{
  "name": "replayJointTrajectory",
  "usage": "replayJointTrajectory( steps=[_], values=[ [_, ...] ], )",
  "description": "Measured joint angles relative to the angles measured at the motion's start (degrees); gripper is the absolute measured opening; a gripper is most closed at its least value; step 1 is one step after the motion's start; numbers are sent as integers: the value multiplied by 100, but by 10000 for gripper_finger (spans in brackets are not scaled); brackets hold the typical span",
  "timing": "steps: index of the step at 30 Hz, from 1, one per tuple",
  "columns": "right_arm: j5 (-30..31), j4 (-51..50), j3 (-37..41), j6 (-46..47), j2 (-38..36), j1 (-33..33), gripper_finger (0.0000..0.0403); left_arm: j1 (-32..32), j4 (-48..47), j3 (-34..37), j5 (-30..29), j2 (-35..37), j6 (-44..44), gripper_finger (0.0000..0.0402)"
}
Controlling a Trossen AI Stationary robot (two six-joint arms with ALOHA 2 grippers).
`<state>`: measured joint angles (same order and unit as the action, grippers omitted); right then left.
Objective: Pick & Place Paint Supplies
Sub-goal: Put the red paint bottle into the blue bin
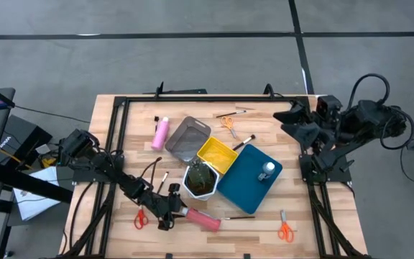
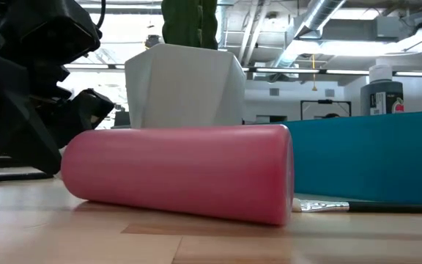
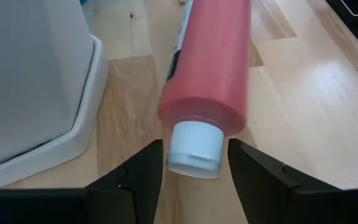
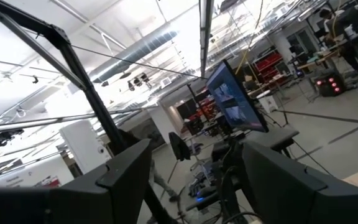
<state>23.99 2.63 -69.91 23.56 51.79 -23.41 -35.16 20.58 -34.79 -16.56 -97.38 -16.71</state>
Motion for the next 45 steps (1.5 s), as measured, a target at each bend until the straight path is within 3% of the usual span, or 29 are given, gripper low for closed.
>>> replayJointTrajectory(
  steps=[6, 12, 20, 24, 31, 36, 40, 45],
  values=[
    [2, 0, 0, -1, 0, -25, 249, 0, 0, 0, -2, 0, 0, 157],
    [2, 4, 0, -3, 0, -25, 249, 0, 15, 0, 120, 4, -198, 108],
    [2, 23, 0, -18, 0, -25, 249, -108, -59, -2, 522, 81, -924, 108],
    [4, 165, 0, -75, -2, -25, 249, -243, -376, 0, 715, 510, -1060, 108],
    [4, 485, 0, -270, 0, -25, 249, -382, -2484, -117, 817, 2211, -1316, 108],
    [4, 605, -1, -414, 2, -25, 249, -344, -4514, -766, 914, 3261, -1326, 108],
    [4, 603, -1, -533, 4, -25, 249, -285, -5705, -1341, 910, 3611, -1224, 108],
    [2, 604, -2, -653, 76, -25, 249, -177, -6096, -1541, 932, 3564, -1213, 108]
  ],
)
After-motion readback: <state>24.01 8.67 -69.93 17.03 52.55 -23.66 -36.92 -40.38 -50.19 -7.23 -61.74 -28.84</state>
